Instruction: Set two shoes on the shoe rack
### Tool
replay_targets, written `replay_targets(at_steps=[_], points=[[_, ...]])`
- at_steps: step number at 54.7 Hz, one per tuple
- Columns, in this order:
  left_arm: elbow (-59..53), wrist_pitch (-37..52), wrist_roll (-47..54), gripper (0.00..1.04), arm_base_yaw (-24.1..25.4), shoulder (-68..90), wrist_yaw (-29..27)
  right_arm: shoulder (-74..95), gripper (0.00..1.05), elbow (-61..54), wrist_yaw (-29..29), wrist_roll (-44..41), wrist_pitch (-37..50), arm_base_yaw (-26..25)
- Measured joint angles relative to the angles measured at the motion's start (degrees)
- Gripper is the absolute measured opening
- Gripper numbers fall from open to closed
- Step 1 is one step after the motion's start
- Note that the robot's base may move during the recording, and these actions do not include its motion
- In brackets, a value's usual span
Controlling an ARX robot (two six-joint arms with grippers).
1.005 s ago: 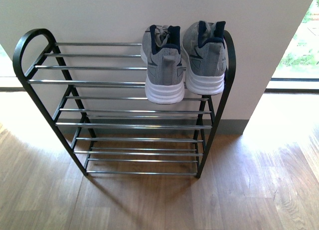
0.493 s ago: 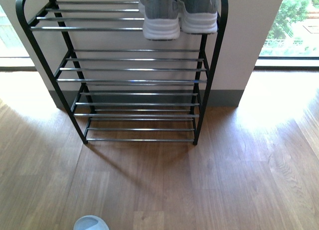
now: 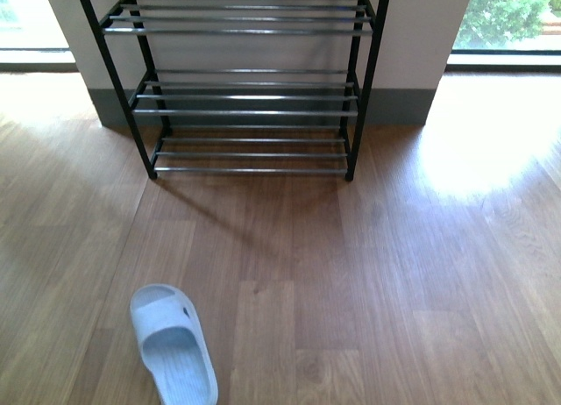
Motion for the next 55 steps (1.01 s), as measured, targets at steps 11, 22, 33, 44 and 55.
replay_targets(at_steps=[11, 22, 33, 44, 55], points=[[0.0, 0.0, 0.0, 0.95, 0.0, 0.0, 0.0, 0.0, 0.96, 0.0, 0.0, 0.0, 0.0, 0.0], [0.0, 0.0, 0.0, 0.95, 0.0, 0.0, 0.0, 0.0, 0.96, 0.0, 0.0, 0.0, 0.0, 0.0], [0.0, 0.0, 0.0, 0.95, 0.0, 0.0, 0.0, 0.0, 0.96, 0.0, 0.0, 0.0, 0.0, 0.0], [0.0, 0.0, 0.0, 0.95, 0.0, 0.0, 0.0, 0.0, 0.96, 0.0, 0.2, 0.0, 0.0, 0.0], [0.0, 0.0, 0.0, 0.95, 0.0, 0.0, 0.0, 0.0, 0.96, 0.0, 0.2, 0.0, 0.0, 0.0]])
